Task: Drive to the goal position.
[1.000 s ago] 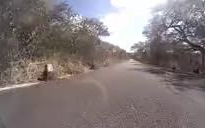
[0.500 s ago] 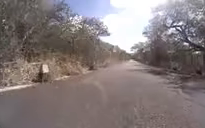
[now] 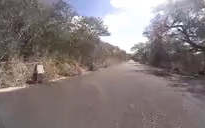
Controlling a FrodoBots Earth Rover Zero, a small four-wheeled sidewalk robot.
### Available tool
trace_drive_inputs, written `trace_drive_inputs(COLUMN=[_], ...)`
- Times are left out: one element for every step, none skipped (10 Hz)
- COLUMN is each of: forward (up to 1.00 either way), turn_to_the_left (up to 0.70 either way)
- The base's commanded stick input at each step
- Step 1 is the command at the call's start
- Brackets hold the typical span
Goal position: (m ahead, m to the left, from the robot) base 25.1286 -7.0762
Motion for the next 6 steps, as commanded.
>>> trace_drive_inputs(forward=[0.50,0.50,0.50,0.50,0.50,0.50], turn_to_the_left=[0.00,0.00,0.00,0.00,0.00,0.00])
